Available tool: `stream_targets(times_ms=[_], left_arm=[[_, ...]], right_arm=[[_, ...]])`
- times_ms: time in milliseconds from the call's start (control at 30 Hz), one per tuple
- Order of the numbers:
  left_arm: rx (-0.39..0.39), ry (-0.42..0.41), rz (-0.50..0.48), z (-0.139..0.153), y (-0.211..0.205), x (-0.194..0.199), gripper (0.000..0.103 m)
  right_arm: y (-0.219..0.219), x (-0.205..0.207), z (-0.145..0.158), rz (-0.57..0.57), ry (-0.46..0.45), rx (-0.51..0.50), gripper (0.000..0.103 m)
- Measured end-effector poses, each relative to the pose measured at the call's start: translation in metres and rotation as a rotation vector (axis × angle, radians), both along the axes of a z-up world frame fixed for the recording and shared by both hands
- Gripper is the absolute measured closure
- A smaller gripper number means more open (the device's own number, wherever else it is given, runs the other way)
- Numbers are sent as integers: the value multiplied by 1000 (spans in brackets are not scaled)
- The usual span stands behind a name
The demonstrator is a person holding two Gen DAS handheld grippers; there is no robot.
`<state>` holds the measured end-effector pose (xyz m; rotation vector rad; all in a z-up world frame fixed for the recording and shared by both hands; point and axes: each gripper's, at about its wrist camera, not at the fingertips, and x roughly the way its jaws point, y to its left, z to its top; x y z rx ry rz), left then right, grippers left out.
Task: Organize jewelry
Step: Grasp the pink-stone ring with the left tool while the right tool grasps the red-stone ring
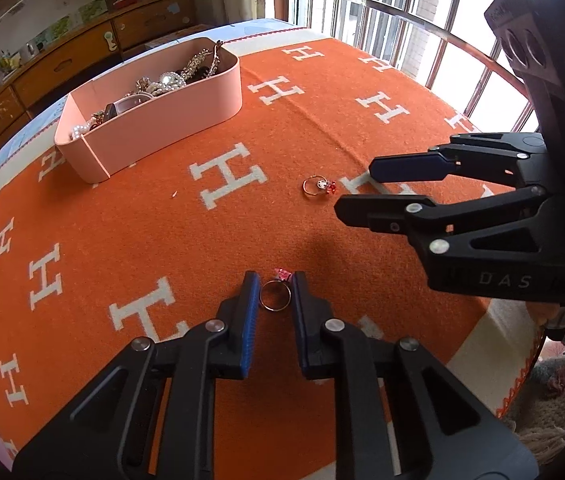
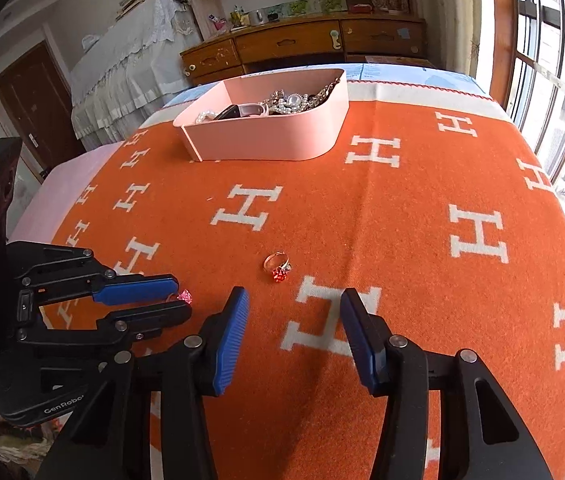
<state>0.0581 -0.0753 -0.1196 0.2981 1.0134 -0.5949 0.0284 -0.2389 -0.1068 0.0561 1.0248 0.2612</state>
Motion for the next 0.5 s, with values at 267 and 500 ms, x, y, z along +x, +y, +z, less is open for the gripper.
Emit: stream_targets(times_ms=[267, 500], left_arm=[[-70, 34, 54, 0, 14, -2, 89], [-125, 60, 93, 0, 25, -3, 89]], right_arm=[[26, 19, -4, 114, -17, -128, 67], [43, 27, -7, 229, -46, -197, 73]])
